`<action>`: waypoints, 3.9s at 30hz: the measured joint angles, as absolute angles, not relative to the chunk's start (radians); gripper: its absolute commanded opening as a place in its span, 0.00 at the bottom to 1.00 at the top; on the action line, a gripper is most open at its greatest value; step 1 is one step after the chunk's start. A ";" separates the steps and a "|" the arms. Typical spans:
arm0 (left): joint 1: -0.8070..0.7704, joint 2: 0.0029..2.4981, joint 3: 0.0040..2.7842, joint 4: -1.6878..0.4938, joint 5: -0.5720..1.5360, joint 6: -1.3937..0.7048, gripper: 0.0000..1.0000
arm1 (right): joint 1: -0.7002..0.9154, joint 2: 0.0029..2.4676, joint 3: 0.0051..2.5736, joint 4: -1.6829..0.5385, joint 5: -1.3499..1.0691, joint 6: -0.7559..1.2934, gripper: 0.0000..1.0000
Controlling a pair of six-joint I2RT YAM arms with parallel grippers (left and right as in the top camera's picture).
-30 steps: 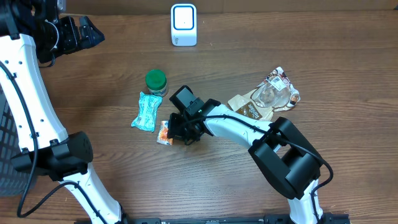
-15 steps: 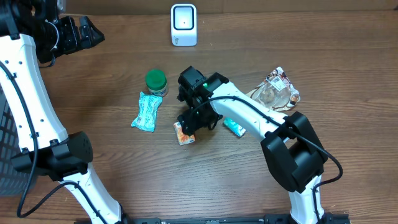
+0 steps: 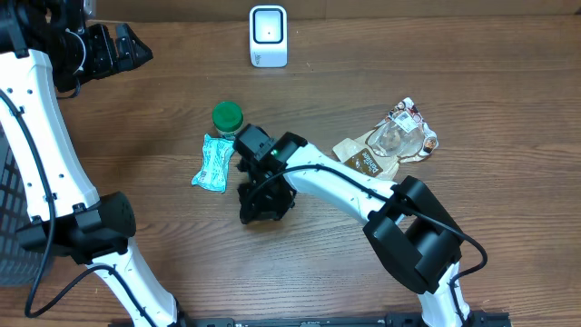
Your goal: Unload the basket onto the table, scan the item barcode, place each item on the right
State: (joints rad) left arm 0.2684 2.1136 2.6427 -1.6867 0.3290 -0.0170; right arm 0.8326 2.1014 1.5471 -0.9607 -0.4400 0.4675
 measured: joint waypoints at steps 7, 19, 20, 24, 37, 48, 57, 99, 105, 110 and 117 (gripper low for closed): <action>0.268 2.114 2.643 -1.687 0.329 -0.017 1.00 | 0.701 2.103 1.515 -0.976 -0.331 0.540 0.37; 0.268 2.114 2.643 -1.687 0.329 -0.017 1.00 | 0.479 2.104 1.549 -0.833 -0.248 0.373 0.46; 0.268 2.114 2.643 -1.687 0.329 -0.017 1.00 | 0.479 2.104 1.559 -0.841 -0.251 0.364 0.46; 0.268 2.114 2.643 -1.687 0.329 -0.017 1.00 | 0.480 2.104 1.604 -0.906 -0.337 0.393 0.46; 0.268 2.114 2.643 -1.687 0.329 -0.017 1.00 | 0.550 2.105 1.470 -0.819 -0.430 0.534 0.31; 0.268 2.114 2.643 -1.687 0.329 -0.017 1.00 | 0.548 2.105 1.438 -0.752 -0.403 0.531 0.04; 0.268 2.114 2.643 -1.687 0.329 -0.017 0.99 | 0.530 2.090 1.468 -0.883 -0.462 0.428 0.04; 0.268 2.114 2.643 -1.686 0.329 -0.017 1.00 | 0.469 1.946 1.967 -0.725 0.131 0.225 0.04; 0.268 2.114 2.643 -1.686 0.329 -0.017 1.00 | 0.518 2.124 1.972 -0.377 0.440 -0.100 0.04; 0.268 2.114 2.643 -1.687 0.329 -0.017 1.00 | 0.537 2.279 1.969 -0.119 0.556 -0.355 0.04; 0.268 2.114 2.643 -1.687 0.329 -0.017 1.00 | 0.538 2.368 1.969 0.059 0.559 -0.615 0.04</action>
